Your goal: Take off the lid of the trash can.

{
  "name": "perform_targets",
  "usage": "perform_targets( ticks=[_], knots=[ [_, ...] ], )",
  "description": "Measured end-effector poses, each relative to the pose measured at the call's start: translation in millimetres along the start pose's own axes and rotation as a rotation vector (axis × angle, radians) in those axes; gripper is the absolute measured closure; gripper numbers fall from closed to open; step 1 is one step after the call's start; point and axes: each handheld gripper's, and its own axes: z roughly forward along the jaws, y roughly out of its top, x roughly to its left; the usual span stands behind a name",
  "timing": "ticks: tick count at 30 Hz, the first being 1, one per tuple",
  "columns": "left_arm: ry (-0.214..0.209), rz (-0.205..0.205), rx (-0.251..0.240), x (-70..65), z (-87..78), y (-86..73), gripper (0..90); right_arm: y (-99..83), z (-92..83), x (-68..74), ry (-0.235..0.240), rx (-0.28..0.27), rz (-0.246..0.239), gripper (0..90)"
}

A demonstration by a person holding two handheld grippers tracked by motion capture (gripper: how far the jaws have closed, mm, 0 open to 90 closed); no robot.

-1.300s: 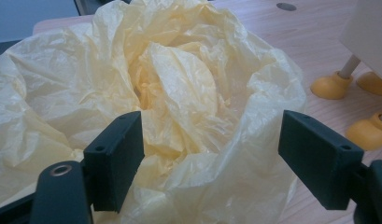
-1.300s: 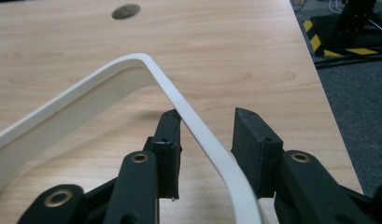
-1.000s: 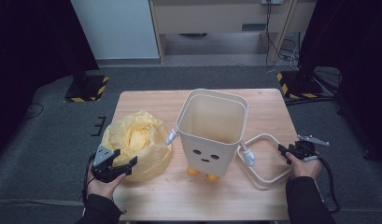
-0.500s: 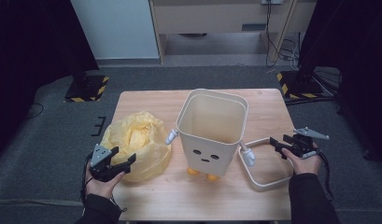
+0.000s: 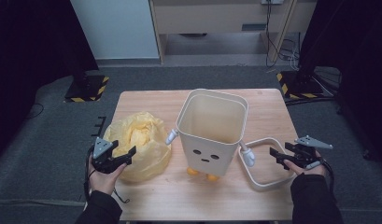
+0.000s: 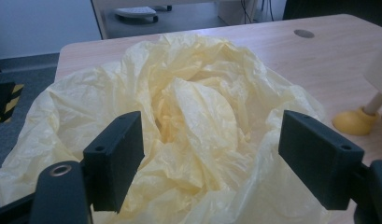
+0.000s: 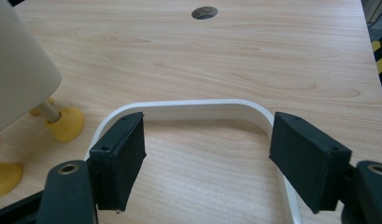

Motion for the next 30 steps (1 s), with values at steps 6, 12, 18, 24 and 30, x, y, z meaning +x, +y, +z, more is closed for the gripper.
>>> perform_targets(
  ticks=[6,12,18,24,30],
  knots=[
    [-0.024,-0.047,-0.088,0.6,-7.3,14.9,22.3,-1.6,-4.0,0.8,0.012,-0.04,0.013,20.8],
    [-0.041,-0.068,-0.167,-4.2,-17.3,29.1,22.5,-1.8,-2.3,0.4,0.007,-0.039,0.014,17.4],
    [-0.004,-0.035,-0.096,-2.2,-0.9,23.9,22.4,-3.0,-0.1,-1.8,-0.003,-0.035,0.02,18.3],
    [0.006,-0.03,0.069,3.8,20.8,-2.1,22.8,-4.0,2.3,-0.7,-0.002,-0.02,0.018,18.2],
    [0.014,0.003,0.148,9.3,33.9,-13.9,22.7,-4.4,2.8,0.3,-0.008,-0.013,0.021,18.2]
  ],
)
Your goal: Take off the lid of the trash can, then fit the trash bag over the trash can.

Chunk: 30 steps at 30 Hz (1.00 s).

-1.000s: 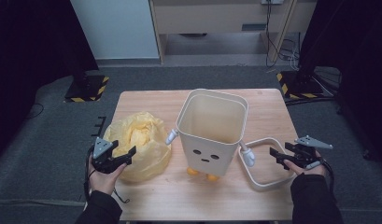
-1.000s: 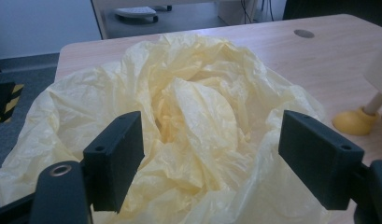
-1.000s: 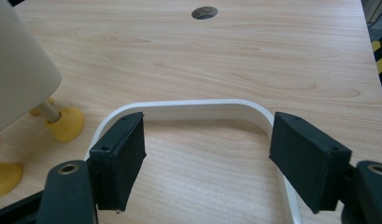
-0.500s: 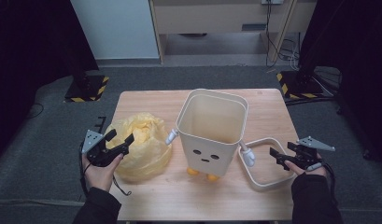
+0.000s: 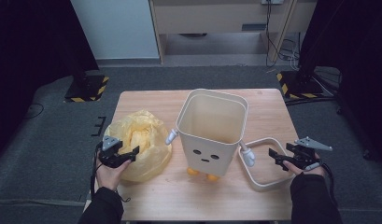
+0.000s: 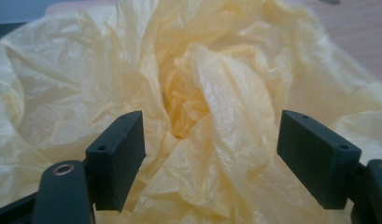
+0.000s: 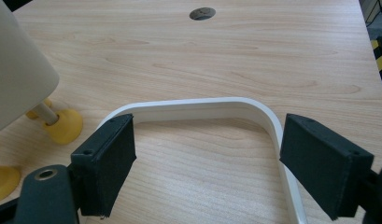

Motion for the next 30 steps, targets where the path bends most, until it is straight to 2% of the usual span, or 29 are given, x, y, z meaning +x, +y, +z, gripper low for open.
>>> perform_targets(
  ticks=[5,8,10,12,16,18,22,24,30],
  knots=[
    [0.009,-0.022,0.088,8.7,11.8,-9.0,24.4,0.0,1.9,0.3,0.004,0.011,0.001,18.2],
    [0.003,-0.033,0.137,10.6,14.3,-13.1,29.5,-0.7,4.0,0.5,0.006,0.025,-0.004,18.2],
    [0.001,-0.031,0.149,9.8,13.1,-13.2,35.9,-1.3,4.4,1.2,0.007,0.031,-0.002,18.2],
    [-0.009,-0.028,0.157,8.0,12.1,-12.7,46.1,-1.6,3.9,2.2,0.01,0.031,0.003,18.3],
    [-0.048,-0.01,0.189,3.5,11.4,-8.8,65.5,-0.6,4.0,3.1,0.016,0.03,0.002,18.3],
    [-0.064,-0.009,0.182,0.9,8.9,-5.4,74.5,-0.1,4.6,3.0,0.016,0.035,-0.001,18.3],
    [-0.095,-0.016,0.149,-1.9,2.7,-0.8,83.8,-0.7,4.5,2.8,0.014,0.041,0.0,18.5],
    [-0.102,-0.013,0.127,-1.7,0.0,1.4,85.5,-0.4,4.7,2.8,0.015,0.038,0.003,18.4],
    [-0.136,-0.067,0.026,1.2,-15.5,9.2,86.1,0.0,3.8,2.6,0.016,0.036,0.001,18.5]
  ],
)
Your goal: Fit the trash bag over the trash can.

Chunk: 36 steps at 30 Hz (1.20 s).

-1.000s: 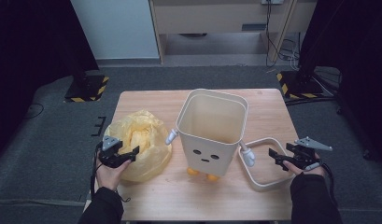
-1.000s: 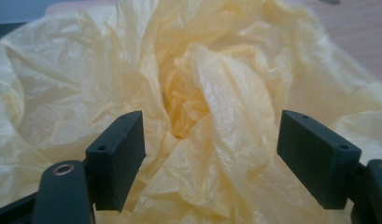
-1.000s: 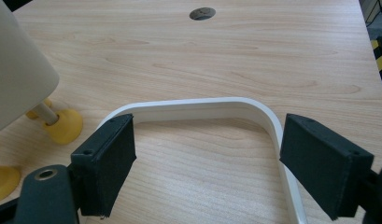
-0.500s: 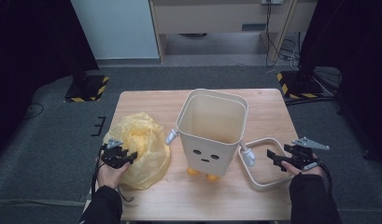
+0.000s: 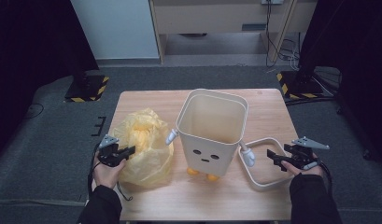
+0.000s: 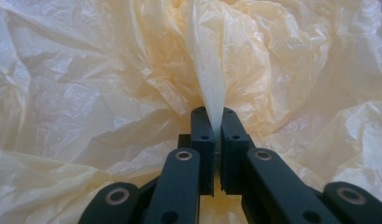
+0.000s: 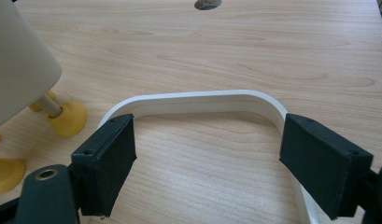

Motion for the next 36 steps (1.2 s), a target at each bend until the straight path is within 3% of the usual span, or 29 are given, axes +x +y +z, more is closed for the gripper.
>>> perform_targets(
  ticks=[10,17,26,36],
  knots=[
    [0.006,-0.082,-0.28,4.4,-38.4,14.4,85.4,0.5,0.2,-0.6,-0.003,-0.002,-0.001,18.5],
    [0.009,-0.103,-0.425,2.9,-66.1,26.0,84.9,1.0,-0.2,-1.0,-0.003,-0.005,0.003,18.5],
    [-0.028,-0.085,-0.52,-10.5,-92.3,43.7,84.4,1.2,-0.1,-0.8,-0.001,-0.004,0.003,18.5],
    [-0.082,-0.056,-0.59,-34.0,-115.6,61.5,84.4,1.3,-0.2,-1.0,-0.003,-0.003,0.003,18.5]
  ],
)
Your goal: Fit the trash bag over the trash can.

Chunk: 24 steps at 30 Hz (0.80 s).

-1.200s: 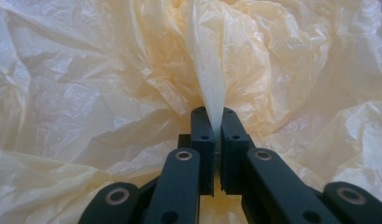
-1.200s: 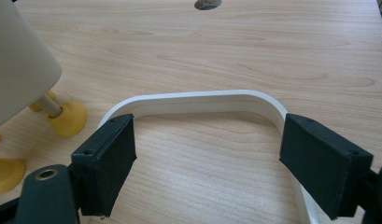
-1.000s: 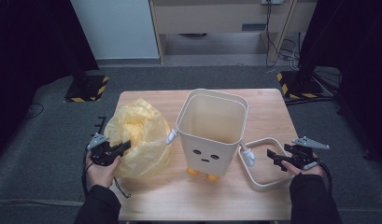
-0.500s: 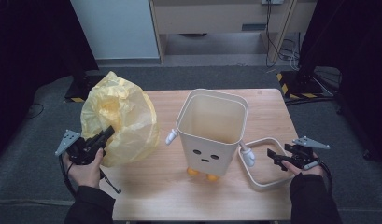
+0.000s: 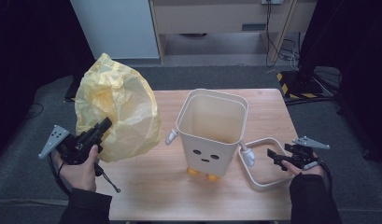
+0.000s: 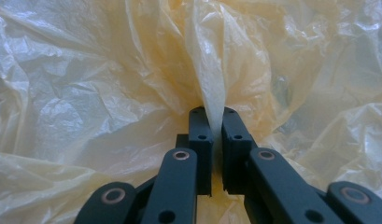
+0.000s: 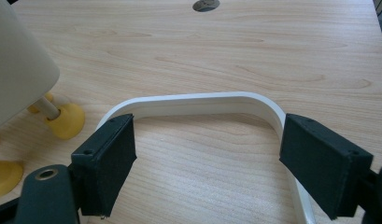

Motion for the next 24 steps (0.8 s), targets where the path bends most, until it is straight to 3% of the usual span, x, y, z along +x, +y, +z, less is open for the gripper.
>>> perform_targets(
  ticks=[14,17,24],
  knots=[
    [-0.081,0.058,-0.049,-44.8,-2.1,18.8,84.7,0.4,0.1,-0.5,-0.008,-0.004,-0.003,18.3],
    [-0.118,0.087,-0.07,-56.1,-0.5,23.1,84.6,0.3,0.4,-0.3,-0.007,-0.003,-0.004,18.3],
    [-0.19,0.14,-0.067,-86.2,6.4,29.8,84.6,-0.1,1.0,-0.8,-0.015,0.0,-0.014,18.3]
  ],
)
